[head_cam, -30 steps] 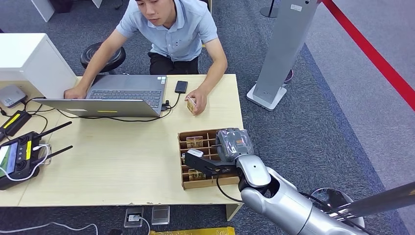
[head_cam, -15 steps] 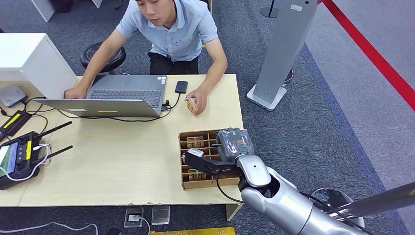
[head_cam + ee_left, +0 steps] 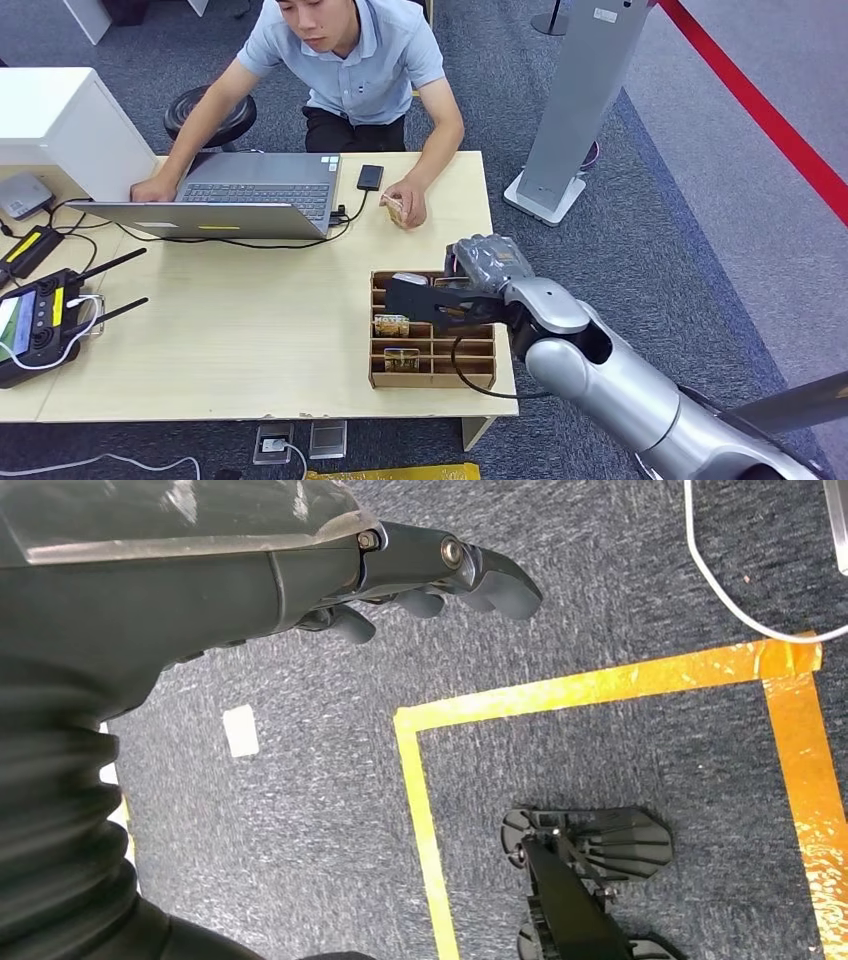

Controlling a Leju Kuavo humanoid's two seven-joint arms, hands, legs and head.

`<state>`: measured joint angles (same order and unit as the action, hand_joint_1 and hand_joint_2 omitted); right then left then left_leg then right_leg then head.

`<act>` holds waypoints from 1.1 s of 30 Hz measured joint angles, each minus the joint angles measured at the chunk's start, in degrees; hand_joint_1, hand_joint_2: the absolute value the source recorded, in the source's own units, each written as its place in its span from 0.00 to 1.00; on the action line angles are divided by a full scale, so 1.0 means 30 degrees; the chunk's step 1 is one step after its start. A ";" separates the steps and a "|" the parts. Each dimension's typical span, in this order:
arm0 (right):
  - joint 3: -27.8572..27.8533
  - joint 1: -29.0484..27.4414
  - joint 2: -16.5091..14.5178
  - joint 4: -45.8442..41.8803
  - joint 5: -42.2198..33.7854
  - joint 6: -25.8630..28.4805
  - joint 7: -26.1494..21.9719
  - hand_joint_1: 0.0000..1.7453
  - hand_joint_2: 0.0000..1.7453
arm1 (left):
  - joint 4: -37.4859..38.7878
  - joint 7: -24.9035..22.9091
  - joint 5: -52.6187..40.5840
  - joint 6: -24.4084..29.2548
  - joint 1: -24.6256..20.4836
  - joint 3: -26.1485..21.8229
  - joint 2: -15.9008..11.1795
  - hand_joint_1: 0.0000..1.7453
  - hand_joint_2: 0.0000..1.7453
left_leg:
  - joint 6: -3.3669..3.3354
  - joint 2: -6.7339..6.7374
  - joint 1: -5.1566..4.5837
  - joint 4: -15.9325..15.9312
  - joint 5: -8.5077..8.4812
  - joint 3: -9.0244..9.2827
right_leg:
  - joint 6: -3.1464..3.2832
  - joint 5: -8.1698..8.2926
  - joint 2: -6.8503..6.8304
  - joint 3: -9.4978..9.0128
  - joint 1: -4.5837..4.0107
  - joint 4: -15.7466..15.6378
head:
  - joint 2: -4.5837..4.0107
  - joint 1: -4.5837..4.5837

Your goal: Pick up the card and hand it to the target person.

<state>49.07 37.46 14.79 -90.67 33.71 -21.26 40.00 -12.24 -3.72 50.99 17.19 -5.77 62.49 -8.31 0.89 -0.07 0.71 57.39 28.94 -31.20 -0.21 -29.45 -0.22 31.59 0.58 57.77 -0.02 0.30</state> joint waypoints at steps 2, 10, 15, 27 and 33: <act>-0.0297 0.0403 0.0136 -0.0710 -0.0212 0.0108 0.0000 0.89 1.00 | 0.0000 0.0038 0.0024 -0.0042 0.0003 0.0000 -0.0011 0.00 1.00 | 0.0000 0.0000 0.0000 0.0000 0.0000 -0.0001 | 0.0000 0.0000 0.0000 -0.0001 0.0000 0.0000 | 0.0000 0.0000; -0.0366 0.1527 0.0053 -0.1959 0.1384 0.3995 -0.1584 0.89 1.00 | 0.0000 0.0415 -0.0007 -0.0115 -0.0028 0.0007 -0.0007 0.00 1.00 | 0.0000 -0.0002 0.0001 -0.0001 0.0000 -0.0010 | 0.0000 0.0000 -0.0002 -0.0003 -0.0001 0.0001 | 0.0000 0.0005; 0.0067 0.1501 -0.0353 -0.1033 0.2946 0.6688 -0.4282 0.89 1.00 | -0.0003 0.0515 -0.0344 -0.0199 -0.0247 0.0022 0.0000 0.00 1.00 | 0.0000 -0.0005 0.0001 -0.0001 0.0000 -0.0017 | 0.0000 0.0000 -0.0005 -0.0002 -0.0001 0.0001 | 0.0000 0.0005; 0.1263 0.1180 -0.1630 0.3357 0.3835 0.9805 -0.6796 0.89 1.00 | -0.0002 0.0453 -0.0341 -0.0610 -0.0585 0.0036 0.0015 0.00 1.00 | 0.0000 -0.0007 0.0001 -0.0001 0.0000 -0.0027 | 0.0000 -0.0001 -0.0006 0.0003 -0.0001 0.0004 | 0.0000 0.0002; 0.1616 0.1170 -0.2046 0.4622 0.3767 0.9874 -0.6819 0.89 1.00 | 0.0000 0.0446 -0.0189 -0.0707 -0.0525 0.0036 0.0015 0.00 1.00 | 0.0000 -0.0006 0.0001 -0.0001 0.0000 -0.0026 | 0.0000 -0.0001 -0.0006 0.0004 -0.0001 0.0004 | 0.0000 0.0009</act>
<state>53.92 40.97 8.65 -76.80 45.01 8.37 19.54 -12.24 -2.38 50.42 15.07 -7.34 62.60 -8.26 0.89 -0.09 0.71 57.39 28.94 -31.27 -0.21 -29.45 -0.24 31.60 0.57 57.78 -0.02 0.32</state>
